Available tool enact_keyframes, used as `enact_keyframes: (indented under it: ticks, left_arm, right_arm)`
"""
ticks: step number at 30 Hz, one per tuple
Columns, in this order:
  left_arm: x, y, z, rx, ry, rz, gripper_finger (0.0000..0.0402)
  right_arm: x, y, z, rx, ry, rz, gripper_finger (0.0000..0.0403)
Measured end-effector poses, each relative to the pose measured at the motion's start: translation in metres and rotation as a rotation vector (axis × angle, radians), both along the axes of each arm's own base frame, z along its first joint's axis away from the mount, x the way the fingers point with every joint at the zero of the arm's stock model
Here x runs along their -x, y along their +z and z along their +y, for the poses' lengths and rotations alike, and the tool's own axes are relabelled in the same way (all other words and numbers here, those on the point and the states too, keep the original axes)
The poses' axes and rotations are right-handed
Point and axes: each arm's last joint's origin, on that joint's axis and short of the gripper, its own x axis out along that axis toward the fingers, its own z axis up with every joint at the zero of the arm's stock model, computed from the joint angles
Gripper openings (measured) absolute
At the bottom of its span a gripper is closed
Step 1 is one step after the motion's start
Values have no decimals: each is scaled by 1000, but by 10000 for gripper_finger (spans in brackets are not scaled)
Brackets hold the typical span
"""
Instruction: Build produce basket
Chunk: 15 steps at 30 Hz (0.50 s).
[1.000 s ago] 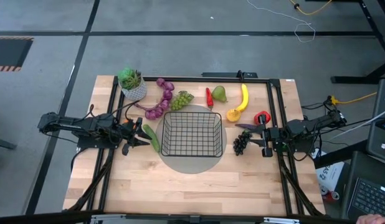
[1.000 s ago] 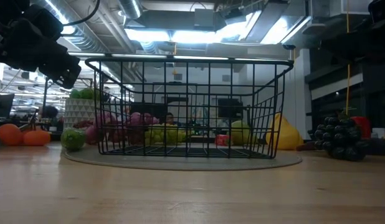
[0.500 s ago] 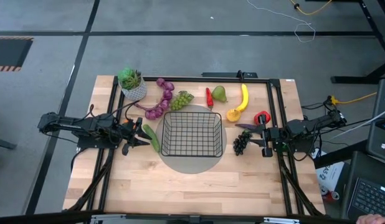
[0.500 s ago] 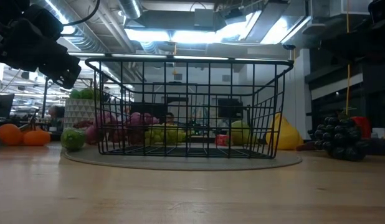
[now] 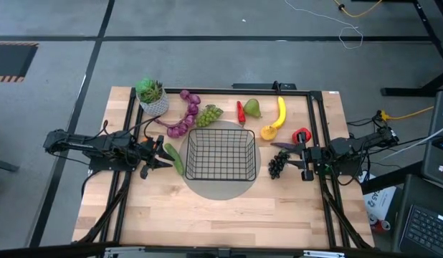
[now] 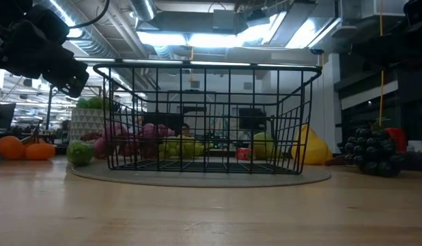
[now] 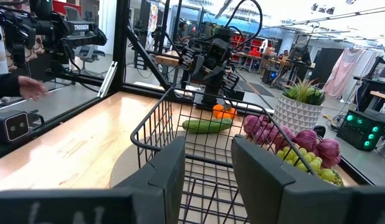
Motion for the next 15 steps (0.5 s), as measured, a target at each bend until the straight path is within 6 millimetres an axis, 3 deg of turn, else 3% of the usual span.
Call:
enact_keyframes:
  ticks: [10,15]
  left_arm:
    - [0,0,0,1,1,-3,115]
    - [0,11,2,8,79,-112,115]
  right_arm:
    - [0,0,0,0,0,0,133]
    - [0,0,0,0,0,0,133]
